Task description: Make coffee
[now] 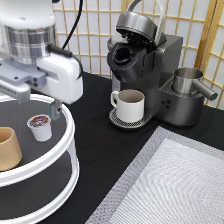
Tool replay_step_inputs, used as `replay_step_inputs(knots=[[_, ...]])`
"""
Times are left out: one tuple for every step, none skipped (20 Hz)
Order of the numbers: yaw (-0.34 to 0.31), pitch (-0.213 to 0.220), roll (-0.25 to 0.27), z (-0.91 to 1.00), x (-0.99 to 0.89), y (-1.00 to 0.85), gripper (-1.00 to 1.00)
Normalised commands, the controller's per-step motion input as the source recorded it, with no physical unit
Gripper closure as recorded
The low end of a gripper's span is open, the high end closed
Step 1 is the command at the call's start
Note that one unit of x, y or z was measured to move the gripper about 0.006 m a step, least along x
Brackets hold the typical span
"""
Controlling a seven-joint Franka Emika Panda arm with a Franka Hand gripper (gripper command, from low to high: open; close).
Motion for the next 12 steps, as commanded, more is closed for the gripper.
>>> replay_step_inputs(knots=[[0.009,-0.030,0.000,-0.26,-0.06,-0.33,-1.00],[0.003,-0.051,0.000,-0.23,0.00,-0.30,-1.00],[0.003,-0.059,0.000,-0.17,0.00,-0.19,-1.00],[0.013,-0.047,0.000,-0.13,0.02,-0.07,-1.00],[0.009,-0.046,-0.003,-0.14,0.07,0.00,-1.00],[0.005,-0.056,-0.011,-0.19,0.03,0.00,-1.00],[0.004,-0.066,0.000,-0.25,0.00,0.00,-1.00],[0.007,-0.070,0.000,-0.22,0.00,0.00,-1.00],[0.000,-0.084,-0.026,-0.23,-0.01,0.04,-1.00],[0.000,-0.090,-0.029,-0.19,-0.02,0.04,-1.00],[0.000,-0.101,-0.027,-0.15,-0.06,0.07,-1.00],[0.000,-0.112,-0.030,-0.11,-0.11,0.11,-1.00]])
